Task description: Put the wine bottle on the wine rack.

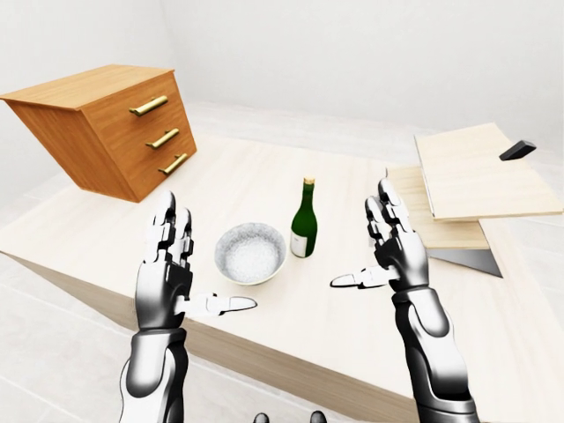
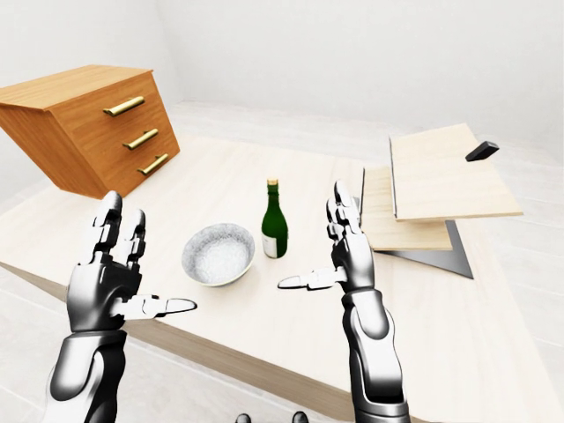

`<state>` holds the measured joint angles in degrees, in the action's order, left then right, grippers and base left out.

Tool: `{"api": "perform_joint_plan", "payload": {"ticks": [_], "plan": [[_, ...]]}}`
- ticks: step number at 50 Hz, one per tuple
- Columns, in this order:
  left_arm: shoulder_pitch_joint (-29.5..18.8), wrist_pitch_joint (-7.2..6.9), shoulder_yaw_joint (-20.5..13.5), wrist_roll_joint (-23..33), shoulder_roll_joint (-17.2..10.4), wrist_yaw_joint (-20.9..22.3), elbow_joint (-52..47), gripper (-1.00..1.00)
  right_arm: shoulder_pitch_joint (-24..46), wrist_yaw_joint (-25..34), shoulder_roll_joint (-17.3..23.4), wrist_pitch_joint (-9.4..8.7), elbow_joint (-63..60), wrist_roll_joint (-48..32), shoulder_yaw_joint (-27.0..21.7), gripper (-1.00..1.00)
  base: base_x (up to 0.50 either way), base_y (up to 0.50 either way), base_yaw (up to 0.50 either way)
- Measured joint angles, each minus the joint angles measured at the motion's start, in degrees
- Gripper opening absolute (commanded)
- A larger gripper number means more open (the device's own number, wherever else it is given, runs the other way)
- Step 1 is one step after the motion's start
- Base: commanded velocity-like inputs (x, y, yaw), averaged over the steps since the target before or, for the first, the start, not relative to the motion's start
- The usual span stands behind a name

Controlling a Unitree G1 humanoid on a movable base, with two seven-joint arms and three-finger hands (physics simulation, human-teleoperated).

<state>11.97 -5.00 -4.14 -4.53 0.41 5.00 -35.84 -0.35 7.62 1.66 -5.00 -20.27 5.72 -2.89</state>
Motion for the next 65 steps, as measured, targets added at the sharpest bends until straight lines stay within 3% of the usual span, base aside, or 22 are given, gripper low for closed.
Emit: {"api": "perform_joint_plan", "payload": {"ticks": [37,52,65], "plan": [[1.07,0.0,-0.26,-1.04,0.19,0.39,2.45,1.0,2.97,-0.91,-0.07,0.0,5.54,-0.73,0.46,1.0,0.09,-0.02,0.0],[1.37,0.0,-0.3,-1.21,0.22,0.43,1.83,1.0,9.93,-1.51,0.44,0.0,10.97,0.05,-0.15,1.0,0.0,0.0,0.0],[1.32,0.0,-0.3,-1.22,0.18,0.38,1.21,1.0,19.03,-3.77,1.1,0.0,23.81,1.01,-1.35,1.0,0.0,0.0,0.0]]}}
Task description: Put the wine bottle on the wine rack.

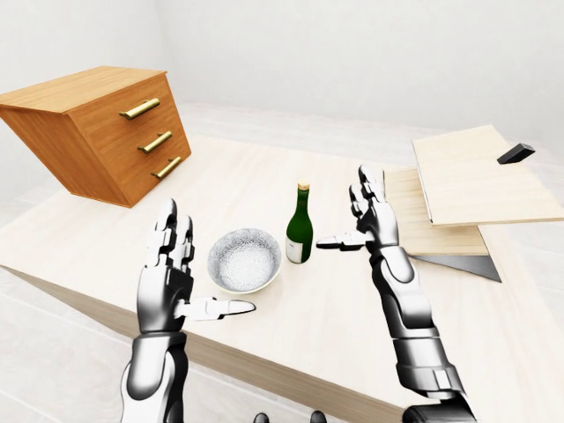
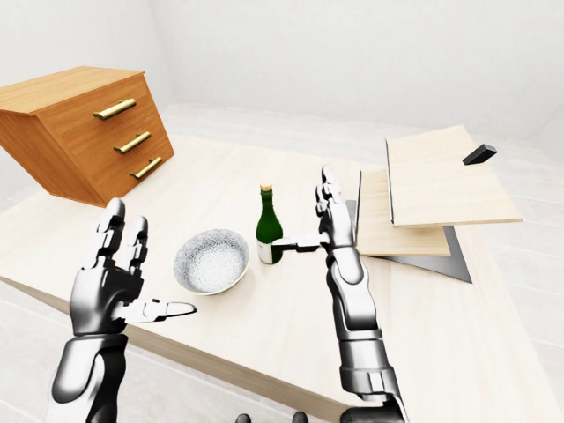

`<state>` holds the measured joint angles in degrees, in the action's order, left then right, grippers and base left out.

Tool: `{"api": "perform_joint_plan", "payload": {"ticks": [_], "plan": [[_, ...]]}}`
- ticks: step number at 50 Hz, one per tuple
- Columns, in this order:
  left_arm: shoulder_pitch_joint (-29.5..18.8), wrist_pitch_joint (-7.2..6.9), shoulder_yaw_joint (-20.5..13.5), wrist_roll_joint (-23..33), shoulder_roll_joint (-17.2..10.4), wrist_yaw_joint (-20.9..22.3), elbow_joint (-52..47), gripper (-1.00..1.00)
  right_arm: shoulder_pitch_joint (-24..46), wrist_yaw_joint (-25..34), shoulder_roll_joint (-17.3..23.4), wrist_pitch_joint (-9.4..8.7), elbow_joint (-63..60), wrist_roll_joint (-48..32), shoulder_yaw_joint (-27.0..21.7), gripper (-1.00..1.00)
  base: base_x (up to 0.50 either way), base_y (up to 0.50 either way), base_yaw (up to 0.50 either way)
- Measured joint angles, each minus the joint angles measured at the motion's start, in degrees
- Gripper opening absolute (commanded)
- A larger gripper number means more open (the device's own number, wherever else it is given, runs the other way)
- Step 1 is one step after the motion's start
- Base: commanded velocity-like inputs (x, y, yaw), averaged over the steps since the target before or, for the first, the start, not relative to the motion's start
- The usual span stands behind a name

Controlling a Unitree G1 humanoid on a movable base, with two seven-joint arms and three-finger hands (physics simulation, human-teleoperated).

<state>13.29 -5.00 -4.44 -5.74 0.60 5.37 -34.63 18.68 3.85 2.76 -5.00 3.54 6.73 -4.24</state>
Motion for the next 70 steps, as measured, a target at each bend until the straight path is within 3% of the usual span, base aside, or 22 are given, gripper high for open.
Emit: {"api": "perform_joint_plan", "payload": {"ticks": [31,70], "plan": [[-0.34,0.0,-1.08,-0.43,0.03,0.16,-1.08,1.0,14.73,-7.26,-1.13,0.0,17.9,1.88,1.23,1.0,0.0,0.0,0.0],[-0.01,0.0,-1.55,-0.43,0.24,0.6,-0.29,1.0,23.24,-7.09,-2.69,0.0,30.64,0.2,2.43,1.0,0.0,0.0,0.0]]}}
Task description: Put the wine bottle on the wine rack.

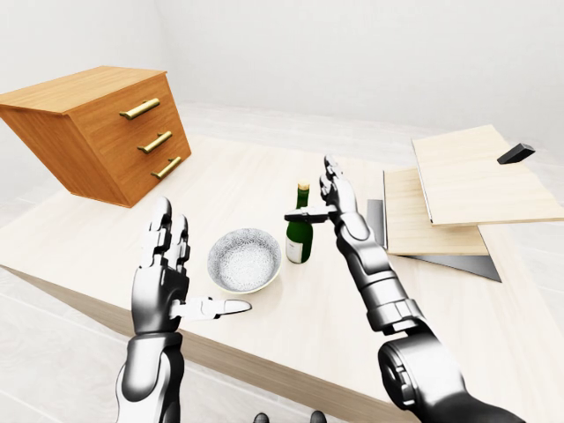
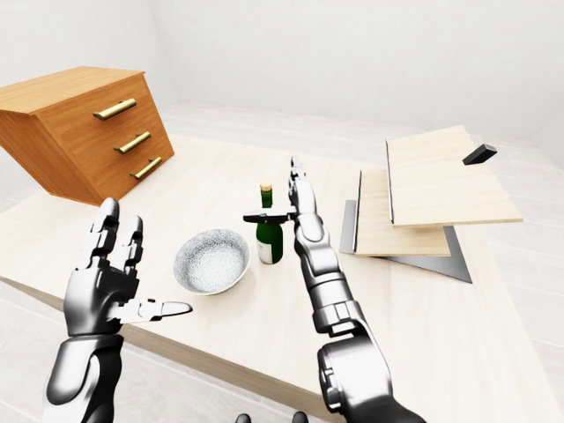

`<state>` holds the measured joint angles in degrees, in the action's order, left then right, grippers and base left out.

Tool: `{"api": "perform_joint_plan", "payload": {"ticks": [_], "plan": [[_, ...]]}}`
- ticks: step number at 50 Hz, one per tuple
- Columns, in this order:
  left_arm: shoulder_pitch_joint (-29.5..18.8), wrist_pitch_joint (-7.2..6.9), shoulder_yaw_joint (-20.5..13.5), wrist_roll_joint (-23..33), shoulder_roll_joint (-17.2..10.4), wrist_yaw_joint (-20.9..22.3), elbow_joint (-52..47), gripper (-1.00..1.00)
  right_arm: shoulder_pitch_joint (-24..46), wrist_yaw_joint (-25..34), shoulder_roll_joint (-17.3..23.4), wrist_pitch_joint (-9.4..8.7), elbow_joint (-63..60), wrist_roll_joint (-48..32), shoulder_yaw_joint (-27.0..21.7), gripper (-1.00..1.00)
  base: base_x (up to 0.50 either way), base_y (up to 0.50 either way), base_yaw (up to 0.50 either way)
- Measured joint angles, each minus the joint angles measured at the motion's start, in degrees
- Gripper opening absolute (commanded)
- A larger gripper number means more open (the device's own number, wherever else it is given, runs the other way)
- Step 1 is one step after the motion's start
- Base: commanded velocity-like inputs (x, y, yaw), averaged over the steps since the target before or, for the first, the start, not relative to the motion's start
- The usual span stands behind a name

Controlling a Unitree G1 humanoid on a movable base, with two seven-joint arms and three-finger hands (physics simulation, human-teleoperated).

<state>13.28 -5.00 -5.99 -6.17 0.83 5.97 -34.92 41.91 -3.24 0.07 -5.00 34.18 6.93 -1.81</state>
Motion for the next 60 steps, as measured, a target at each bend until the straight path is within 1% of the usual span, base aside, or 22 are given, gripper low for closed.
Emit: {"api": "perform_joint_plan", "payload": {"ticks": [21,36,38,39,40,41,42,43,45,46,47,54,60], "plan": [[-0.4,0.0,0.41,0.23,-0.07,-0.13,0.61,1.0,4.87,0.31,-0.44,0.0,6.43,0.47,-0.26,1.0,0.0,0.0,0.0],[-0.21,0.0,0.42,0.02,-0.07,-0.06,0.76,1.0,6.44,0.4,-1.11,0.09,9.32,0.29,0.1,1.0,0.0,0.0,0.0],[-0.18,0.0,0.39,-0.06,-0.06,-0.05,0.74,1.0,6.54,0.39,-1.19,0.1,9.51,0.19,0.14,0.19,0.0,0.0,0.0],[-0.16,0.0,0.37,-0.1,-0.06,-0.04,0.74,1.0,6.58,0.41,-1.24,0.11,9.59,0.16,0.17,-0.46,0.0,0.0,0.0],[-0.14,0.0,0.36,-0.15,-0.04,-0.03,0.77,1.0,6.62,0.42,-1.29,0.14,9.68,0.12,0.2,-0.46,0.0,0.0,0.0],[-0.12,0.0,0.35,-0.19,-0.03,-0.02,0.82,1.0,6.65,0.43,-1.35,0.16,9.77,0.09,0.23,-0.69,0.0,0.0,0.0],[-0.1,0.0,0.35,-0.21,-0.02,0.0,0.89,1.0,6.68,0.45,-1.4,0.2,9.87,0.06,0.25,-0.69,0.0,0.0,0.0],[-0.07,0.0,0.36,-0.23,0.0,0.01,0.96,1.0,6.71,0.46,-1.45,0.25,9.96,0.03,0.27,-0.76,0.0,0.0,0.0],[-0.04,0.0,0.37,-0.26,0.01,0.03,1.09,1.0,6.76,0.49,-1.55,0.36,10.18,-0.03,0.3,-0.84,0.0,0.0,0.0],[-0.03,0.0,0.37,-0.29,0.02,0.04,1.13,1.0,6.77,0.51,-1.59,0.41,10.27,-0.06,0.31,-0.9,0.0,0.0,0.0],[-0.02,0.0,0.37,-0.32,0.02,0.04,1.17,1.0,6.79,0.53,-1.63,0.46,10.37,-0.08,0.33,-1.0,0.0,0.0,0.0],[-0.07,0.0,0.45,-0.36,0.03,-0.04,1.33,1.0,6.96,1.73,-1.71,0.97,10.62,-0.02,0.22,-1.0,0.0,0.0,0.0],[-0.16,0.0,0.6,-0.33,0.01,-0.14,1.47,1.0,7.1,1.37,-1.81,1.35,10.91,-0.23,0.29,-1.0,0.0,0.0,0.0]]}}
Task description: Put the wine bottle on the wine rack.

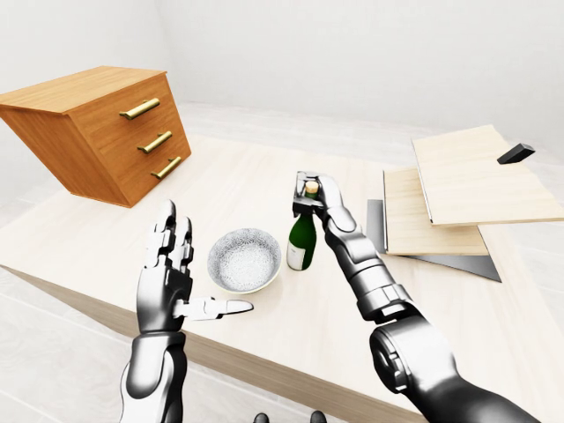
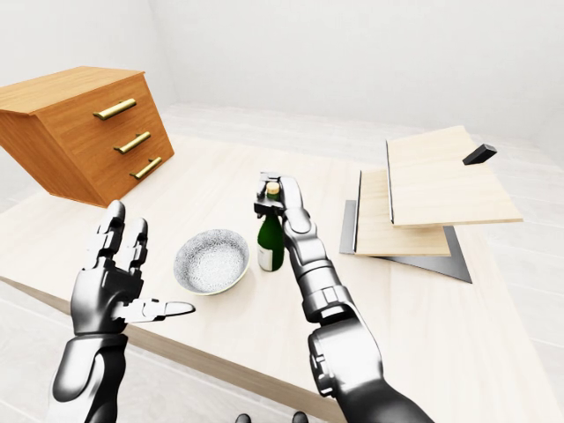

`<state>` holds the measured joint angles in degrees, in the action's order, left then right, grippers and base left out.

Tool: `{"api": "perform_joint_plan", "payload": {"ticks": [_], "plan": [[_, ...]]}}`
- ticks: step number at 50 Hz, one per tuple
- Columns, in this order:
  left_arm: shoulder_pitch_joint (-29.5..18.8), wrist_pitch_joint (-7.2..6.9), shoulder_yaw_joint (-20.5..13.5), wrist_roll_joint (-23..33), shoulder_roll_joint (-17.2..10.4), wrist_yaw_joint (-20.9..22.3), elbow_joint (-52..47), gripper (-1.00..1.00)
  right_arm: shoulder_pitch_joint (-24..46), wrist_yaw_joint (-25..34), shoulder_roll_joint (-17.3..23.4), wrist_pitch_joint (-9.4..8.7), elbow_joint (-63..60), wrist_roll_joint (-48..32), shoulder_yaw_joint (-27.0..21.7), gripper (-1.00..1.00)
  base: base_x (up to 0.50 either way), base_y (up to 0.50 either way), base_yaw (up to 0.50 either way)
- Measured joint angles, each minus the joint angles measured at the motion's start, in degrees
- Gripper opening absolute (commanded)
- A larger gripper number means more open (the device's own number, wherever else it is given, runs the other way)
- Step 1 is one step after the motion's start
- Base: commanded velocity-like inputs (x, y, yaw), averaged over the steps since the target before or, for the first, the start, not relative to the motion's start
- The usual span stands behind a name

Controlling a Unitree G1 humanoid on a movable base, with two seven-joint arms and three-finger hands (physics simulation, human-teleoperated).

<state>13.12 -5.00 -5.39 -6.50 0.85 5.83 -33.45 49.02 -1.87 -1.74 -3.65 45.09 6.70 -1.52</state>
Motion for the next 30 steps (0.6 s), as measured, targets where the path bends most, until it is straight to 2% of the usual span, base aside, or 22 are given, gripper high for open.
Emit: {"api": "perform_joint_plan", "payload": {"ticks": [10,23,30], "plan": [[-0.11,0.0,0.31,0.11,-0.04,-0.21,-0.05,1.0,-0.05,-0.1,-0.07,0.17,-0.01,-0.1,0.2,-1.0,0.0,0.0,0.0],[-0.23,0.0,0.65,0.2,-0.11,-0.33,0.36,1.0,-1.07,-0.26,0.22,-1.35,-2.26,0.12,0.37,-1.0,0.0,0.0,0.0],[-0.29,0.0,0.7,0.16,-0.14,-0.33,0.82,1.0,-1.91,-0.39,0.74,-1.35,-4.92,-0.05,0.51,-1.0,0.0,0.0,0.0]]}}
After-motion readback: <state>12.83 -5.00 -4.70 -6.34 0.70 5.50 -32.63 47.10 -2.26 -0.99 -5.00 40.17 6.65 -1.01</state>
